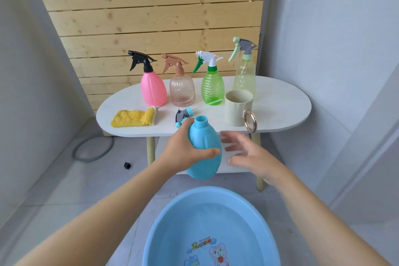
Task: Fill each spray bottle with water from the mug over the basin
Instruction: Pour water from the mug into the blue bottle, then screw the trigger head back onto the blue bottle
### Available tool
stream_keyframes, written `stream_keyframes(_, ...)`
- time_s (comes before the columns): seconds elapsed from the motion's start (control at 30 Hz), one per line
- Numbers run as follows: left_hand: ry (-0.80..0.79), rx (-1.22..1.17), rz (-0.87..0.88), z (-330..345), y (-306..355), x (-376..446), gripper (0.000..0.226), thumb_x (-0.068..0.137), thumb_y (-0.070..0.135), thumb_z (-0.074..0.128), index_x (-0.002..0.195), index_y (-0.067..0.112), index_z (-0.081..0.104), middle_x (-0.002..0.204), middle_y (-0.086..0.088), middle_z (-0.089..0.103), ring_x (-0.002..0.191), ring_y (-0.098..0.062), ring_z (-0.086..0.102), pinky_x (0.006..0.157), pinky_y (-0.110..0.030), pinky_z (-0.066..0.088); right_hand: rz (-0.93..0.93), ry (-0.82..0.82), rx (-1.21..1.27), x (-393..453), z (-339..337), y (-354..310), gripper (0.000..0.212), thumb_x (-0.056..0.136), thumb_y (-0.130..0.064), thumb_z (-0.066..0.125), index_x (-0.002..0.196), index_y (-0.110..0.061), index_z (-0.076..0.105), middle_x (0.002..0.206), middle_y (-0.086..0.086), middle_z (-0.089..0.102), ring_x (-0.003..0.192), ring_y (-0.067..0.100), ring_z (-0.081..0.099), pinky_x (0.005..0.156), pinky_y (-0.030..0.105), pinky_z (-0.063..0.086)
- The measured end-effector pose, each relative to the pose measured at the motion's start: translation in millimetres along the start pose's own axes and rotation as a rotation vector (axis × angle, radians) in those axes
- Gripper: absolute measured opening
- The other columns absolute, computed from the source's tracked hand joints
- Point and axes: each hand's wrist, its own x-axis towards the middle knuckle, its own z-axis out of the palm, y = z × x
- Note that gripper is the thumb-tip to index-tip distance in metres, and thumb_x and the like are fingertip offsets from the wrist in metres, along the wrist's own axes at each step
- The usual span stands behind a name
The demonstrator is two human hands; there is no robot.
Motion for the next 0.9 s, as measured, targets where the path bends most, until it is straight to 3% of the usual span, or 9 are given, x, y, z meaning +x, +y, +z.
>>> stream_keyframes(0.07,-0.001,-0.015,0.014,-1.0,-1.1,1.2,0.07,0.052,0.045,0.08,0.113,0.035,0.046,0.101,0.01,0.064,0.094,-0.01,0.063,0.083,-0.039,0.055,-0.01,-0.133,-0.019,0.6,9.4,5.7,0.081,0.069,-0.025,0.073,0.138,-0.039,0.033,0.134,-0.021,0.047,0.12,0.0,0.048,0.099,0.023,0.042)
stream_keyframes(0.17,-0.004,-0.058,0.026,-0.1,-2.0,3.1,0.067,0.054,0.043,0.08,0.111,0.033,0.047,0.099,0.009,0.064,0.092,-0.009,0.064,0.082,-0.039,0.056,-0.02,-0.138,0.065,5.7,23.5,8.5,0.102,0.063,-0.028,0.085,0.141,-0.043,0.021,0.138,-0.025,0.041,0.12,-0.005,0.048,0.099,0.022,0.043)
stream_keyframes(0.33,-0.026,-0.099,0.059,4.8,-4.9,7.2,0.067,0.055,0.04,0.081,0.113,0.026,0.05,0.099,0.006,0.065,0.09,-0.007,0.064,0.08,-0.035,0.056,-0.041,0.052,0.117,14.4,44.9,7.0,0.099,0.062,-0.016,0.088,0.131,-0.044,0.024,0.123,-0.021,0.051,0.104,-0.008,0.056,0.079,0.018,0.051)
stream_keyframes(0.47,-0.098,-0.139,0.056,0.1,-9.5,17.9,0.076,0.051,0.05,0.082,0.116,0.028,0.05,0.105,0.005,0.065,0.096,-0.008,0.065,0.081,-0.03,0.056,-0.048,0.174,0.148,20.5,52.1,7.8,0.09,0.061,-0.016,0.088,0.125,-0.043,0.031,0.113,-0.023,0.055,0.095,-0.012,0.058,0.077,0.02,0.053)
stream_keyframes(0.57,-0.248,-0.212,0.034,-9.0,-15.9,32.8,0.072,0.056,0.062,0.071,0.119,0.032,0.052,0.117,0.004,0.063,0.108,-0.008,0.061,0.091,-0.028,0.051,-0.028,0.256,0.165,25.0,56.6,11.9,0.086,0.051,-0.031,0.086,0.115,-0.052,0.032,0.112,-0.026,0.053,0.101,-0.005,0.057,0.082,0.03,0.054)
stream_keyframes(0.67,-0.061,-0.344,-0.051,-12.5,-27.9,56.8,0.052,0.083,0.062,0.053,0.113,0.022,0.063,0.113,-0.003,0.066,0.108,-0.015,0.062,0.092,-0.032,0.048,-0.021,0.325,0.154,27.0,59.6,16.0,0.088,0.049,-0.034,0.085,0.119,-0.047,0.032,0.115,-0.025,0.05,0.105,-0.004,0.052,0.08,0.022,0.048)
stream_keyframes(0.77,0.327,0.036,-0.139,-11.8,-50.8,91.8,0.032,0.095,0.036,0.047,0.107,0.012,0.066,0.098,-0.004,0.066,0.096,-0.025,0.06,0.079,-0.035,0.045,-0.023,0.391,0.15,28.7,62.1,21.0,0.087,0.047,-0.037,0.083,0.117,-0.046,0.031,0.114,-0.027,0.049,0.102,-0.007,0.051,0.07,0.013,0.044)
stream_keyframes(0.83,0.4,0.359,-0.132,-10.4,-65.9,112.3,0.033,0.095,0.034,0.044,0.113,0.015,0.065,0.109,-0.009,0.063,0.11,-0.031,0.052,0.09,-0.037,0.039,-0.012,0.432,0.158,31.1,64.7,25.2,0.085,0.045,-0.039,0.081,0.114,-0.046,0.031,0.112,-0.026,0.049,0.101,-0.006,0.051,0.07,0.016,0.044)
stream_keyframes(0.9,0.347,0.578,-0.156,-6.4,-73.0,128.1,0.037,0.097,0.038,0.042,0.121,0.017,0.06,0.122,-0.012,0.055,0.122,-0.034,0.04,0.1,-0.038,0.029,-0.003,0.462,0.171,33.2,66.4,31.4,0.083,0.044,-0.039,0.082,0.11,-0.048,0.032,0.111,-0.025,0.049,0.101,-0.004,0.051,0.071,0.018,0.045)
